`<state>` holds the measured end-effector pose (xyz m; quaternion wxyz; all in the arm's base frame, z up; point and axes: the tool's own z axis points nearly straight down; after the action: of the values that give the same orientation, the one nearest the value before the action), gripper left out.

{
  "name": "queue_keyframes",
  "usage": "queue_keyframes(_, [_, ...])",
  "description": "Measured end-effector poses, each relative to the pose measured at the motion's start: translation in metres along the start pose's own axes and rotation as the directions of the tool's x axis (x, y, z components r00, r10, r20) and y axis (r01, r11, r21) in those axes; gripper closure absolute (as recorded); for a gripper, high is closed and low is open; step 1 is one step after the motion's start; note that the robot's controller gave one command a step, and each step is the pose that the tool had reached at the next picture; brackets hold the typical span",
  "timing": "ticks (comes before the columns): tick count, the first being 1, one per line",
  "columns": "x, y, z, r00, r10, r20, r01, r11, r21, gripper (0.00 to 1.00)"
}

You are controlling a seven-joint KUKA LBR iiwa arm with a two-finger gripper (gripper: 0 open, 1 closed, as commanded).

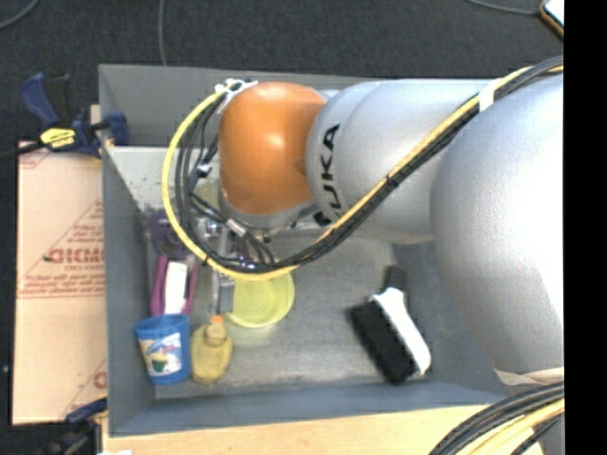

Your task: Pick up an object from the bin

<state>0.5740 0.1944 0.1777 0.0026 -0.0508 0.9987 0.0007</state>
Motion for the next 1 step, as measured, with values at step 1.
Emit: queue_keyframes(1, [0.0331,0.0004,-0.0082,1.000,0.005,0.006,-0.005,1.000,-0.001,0.00])
